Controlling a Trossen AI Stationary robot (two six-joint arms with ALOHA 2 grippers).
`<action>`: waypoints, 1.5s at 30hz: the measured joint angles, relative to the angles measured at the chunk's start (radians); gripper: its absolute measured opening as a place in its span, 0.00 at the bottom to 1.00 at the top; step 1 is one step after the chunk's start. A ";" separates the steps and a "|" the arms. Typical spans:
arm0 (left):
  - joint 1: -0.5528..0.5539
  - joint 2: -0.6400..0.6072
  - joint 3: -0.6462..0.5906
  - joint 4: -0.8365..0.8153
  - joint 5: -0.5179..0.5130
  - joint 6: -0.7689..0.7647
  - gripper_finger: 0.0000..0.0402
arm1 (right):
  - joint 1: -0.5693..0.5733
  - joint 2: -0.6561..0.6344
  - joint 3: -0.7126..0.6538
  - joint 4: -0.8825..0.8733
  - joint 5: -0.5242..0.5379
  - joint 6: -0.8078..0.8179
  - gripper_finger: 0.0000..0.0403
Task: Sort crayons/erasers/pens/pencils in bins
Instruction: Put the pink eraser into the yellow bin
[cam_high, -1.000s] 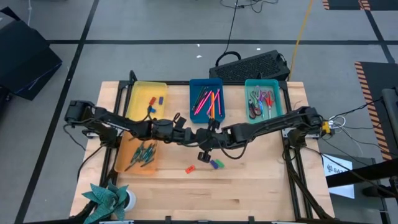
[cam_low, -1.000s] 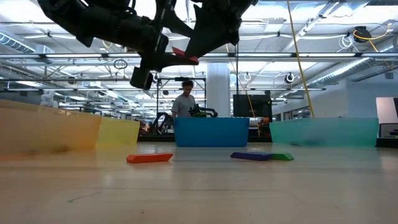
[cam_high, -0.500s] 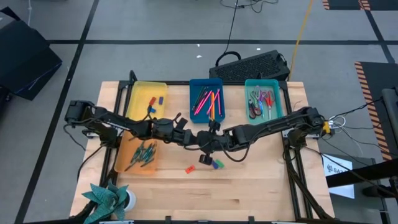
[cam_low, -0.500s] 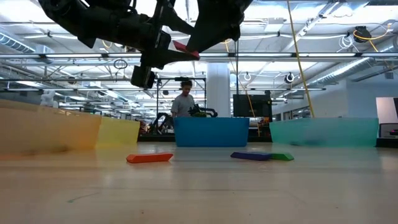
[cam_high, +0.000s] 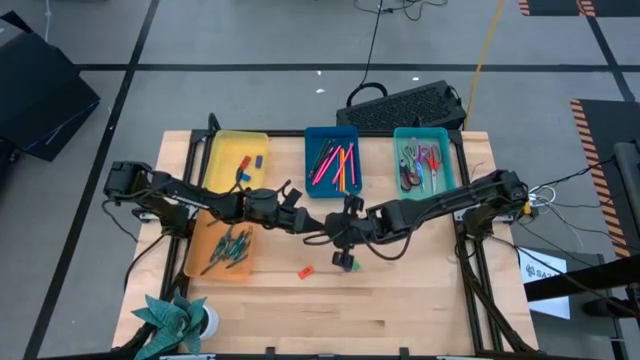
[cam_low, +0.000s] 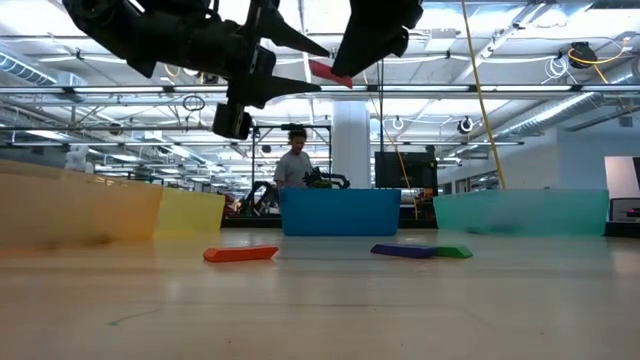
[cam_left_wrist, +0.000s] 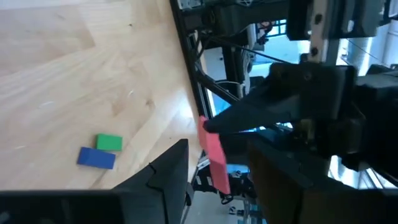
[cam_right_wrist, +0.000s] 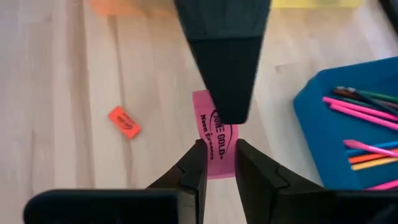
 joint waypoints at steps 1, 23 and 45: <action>0.000 0.000 0.000 0.000 0.000 -0.001 0.41 | 0.001 0.000 0.000 0.000 0.015 -0.002 0.15; -0.001 -0.004 0.000 0.001 -0.085 0.060 0.05 | 0.000 -0.003 0.000 0.034 0.072 -0.051 0.24; 0.447 -0.399 -0.032 -1.193 -0.709 0.457 0.04 | 0.147 0.042 -0.200 0.040 0.019 0.629 0.51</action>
